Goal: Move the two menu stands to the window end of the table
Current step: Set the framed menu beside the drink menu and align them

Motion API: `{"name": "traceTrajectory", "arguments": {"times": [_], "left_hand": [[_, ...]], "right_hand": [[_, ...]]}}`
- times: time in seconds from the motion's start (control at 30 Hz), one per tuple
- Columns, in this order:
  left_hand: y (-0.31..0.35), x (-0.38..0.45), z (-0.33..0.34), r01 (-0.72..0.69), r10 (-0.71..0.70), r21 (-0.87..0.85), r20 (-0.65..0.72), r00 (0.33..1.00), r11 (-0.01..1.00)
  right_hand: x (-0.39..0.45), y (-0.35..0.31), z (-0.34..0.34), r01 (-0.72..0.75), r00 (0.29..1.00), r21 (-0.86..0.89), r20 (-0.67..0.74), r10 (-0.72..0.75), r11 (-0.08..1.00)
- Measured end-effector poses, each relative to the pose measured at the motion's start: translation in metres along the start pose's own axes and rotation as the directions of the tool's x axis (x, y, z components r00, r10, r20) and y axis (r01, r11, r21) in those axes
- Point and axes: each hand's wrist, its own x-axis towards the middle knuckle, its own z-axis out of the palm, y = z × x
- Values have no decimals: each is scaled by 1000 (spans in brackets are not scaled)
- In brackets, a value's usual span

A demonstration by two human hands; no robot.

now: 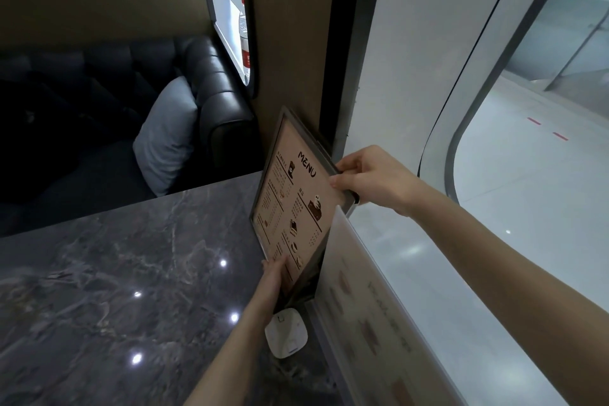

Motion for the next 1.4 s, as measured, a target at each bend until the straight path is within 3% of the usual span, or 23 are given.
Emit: {"name": "traceTrajectory", "arguments": {"times": [0.2,0.3,0.37,0.47,0.6,0.7,0.83,0.97,1.17,1.3,1.4], "left_hand": [[12,-39,10,-27,71,281,-148,986,959],[8,-59,13,-90,252,678,-144,957,729],[-3,-72,15,-227,371,680,-71,926,697],[-23,-92,21,-382,577,706,-47,815,597],[-61,-110,28,-392,726,802,-74,684,451],[-82,-116,33,-419,666,822,66,743,385],[-109,-106,30,-339,461,941,294,838,15],[-123,-98,33,-284,247,946,316,916,-157],[-125,-96,30,-292,220,935,333,917,-200],[-120,-98,29,-315,203,935,344,917,-162],[-115,-101,25,-326,231,942,335,914,-77]], "right_hand": [[-8,0,3,-18,1000,9,-25,19,1000],[-18,-2,3,-65,997,-44,31,66,997],[-30,-2,2,-85,995,-93,49,90,992],[-48,2,4,-117,992,-152,27,122,981],[-72,12,14,-126,991,-201,-57,117,971],[-93,16,23,-48,993,-158,-116,30,986],[-112,18,31,68,978,-49,-194,-76,996],[-117,19,39,124,967,-41,-218,-130,991],[-116,26,42,91,953,5,-290,-85,996],[-117,24,41,135,910,-40,-391,-140,990],[-121,23,34,155,893,-34,-423,-155,987]]}}
